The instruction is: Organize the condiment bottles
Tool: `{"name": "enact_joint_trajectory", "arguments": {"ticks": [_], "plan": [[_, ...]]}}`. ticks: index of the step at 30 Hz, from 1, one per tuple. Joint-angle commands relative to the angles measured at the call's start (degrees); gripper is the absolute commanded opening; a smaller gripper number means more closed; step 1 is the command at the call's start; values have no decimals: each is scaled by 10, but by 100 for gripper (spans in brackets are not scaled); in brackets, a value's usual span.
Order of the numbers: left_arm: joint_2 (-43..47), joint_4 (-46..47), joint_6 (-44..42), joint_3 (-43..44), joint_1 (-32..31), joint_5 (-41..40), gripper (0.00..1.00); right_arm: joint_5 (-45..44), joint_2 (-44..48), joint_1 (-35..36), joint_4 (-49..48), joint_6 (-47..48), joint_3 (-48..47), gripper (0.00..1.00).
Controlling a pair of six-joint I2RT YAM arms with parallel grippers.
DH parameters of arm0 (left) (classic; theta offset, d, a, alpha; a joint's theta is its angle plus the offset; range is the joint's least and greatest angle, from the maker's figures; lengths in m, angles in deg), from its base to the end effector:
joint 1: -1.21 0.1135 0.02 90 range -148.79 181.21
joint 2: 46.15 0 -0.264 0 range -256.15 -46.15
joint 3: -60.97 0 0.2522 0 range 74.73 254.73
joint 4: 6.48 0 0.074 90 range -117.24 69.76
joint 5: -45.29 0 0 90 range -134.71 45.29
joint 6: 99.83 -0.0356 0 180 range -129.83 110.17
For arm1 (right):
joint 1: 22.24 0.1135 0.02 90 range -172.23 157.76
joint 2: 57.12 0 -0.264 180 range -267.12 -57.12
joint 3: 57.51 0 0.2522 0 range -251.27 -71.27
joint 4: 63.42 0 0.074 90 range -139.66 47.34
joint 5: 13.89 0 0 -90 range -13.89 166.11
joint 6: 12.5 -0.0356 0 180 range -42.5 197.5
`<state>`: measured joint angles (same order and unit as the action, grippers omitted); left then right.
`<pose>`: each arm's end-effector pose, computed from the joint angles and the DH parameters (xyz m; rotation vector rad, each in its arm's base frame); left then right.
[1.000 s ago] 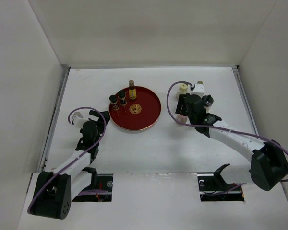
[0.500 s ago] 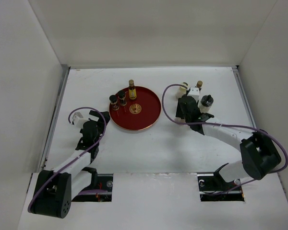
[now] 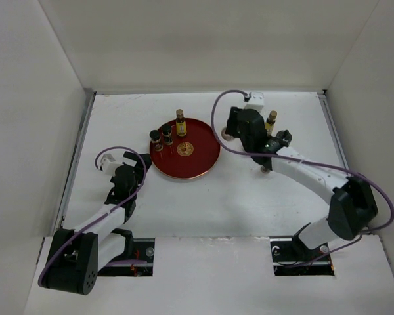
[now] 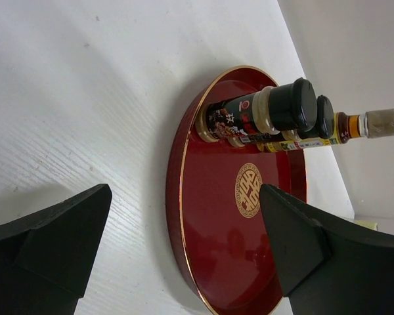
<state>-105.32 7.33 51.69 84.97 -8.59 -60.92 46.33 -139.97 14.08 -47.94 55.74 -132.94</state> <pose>0.1905 -0.0228 0.1555 -1.0259 1.6799 -0.5530 0.2795 0.1835 0.3021 0.0911 1.9168 0.1690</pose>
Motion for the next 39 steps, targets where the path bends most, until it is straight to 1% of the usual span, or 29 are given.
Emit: {"name": "enact_joint_trajectory", "arguments": {"ticks": [1, 5, 7, 10, 16, 23, 28, 31, 32, 36, 39], "plan": [[10, 29, -3, 5, 2, -5, 100, 24, -77, 18, -72, 22, -81, 38], [14, 26, -3, 3, 5, -3, 100, 60, -192, 18, -115, 39, -171, 38], [16, 28, -6, 5, 4, -2, 100, 61, -244, 18, -117, 44, -220, 37], [4, 29, -5, 5, 6, -1, 100, 66, -295, 20, -112, 46, -271, 38], [6, 29, -4, 5, 8, 0, 100, 84, -338, 20, -104, 30, -307, 39], [-1, 29, -3, 7, 11, 5, 100, 94, -372, 24, -102, 14, -305, 40], [2, 29, -2, 6, 12, 8, 100, 97, -394, 31, -94, 5, -312, 44], [-2, 29, -2, 7, 14, 13, 100, 94, -396, 32, -85, -1, -316, 48], [1, 29, -2, 7, 13, 15, 100, 93, -394, 32, -85, -3, -315, 51], [6, 29, -3, 4, 14, 8, 100, 92, -361, 33, -90, -7, -302, 68], [7, 29, -3, 5, 15, 15, 100, 92, -319, 33, -96, -8, -287, 75]]}}
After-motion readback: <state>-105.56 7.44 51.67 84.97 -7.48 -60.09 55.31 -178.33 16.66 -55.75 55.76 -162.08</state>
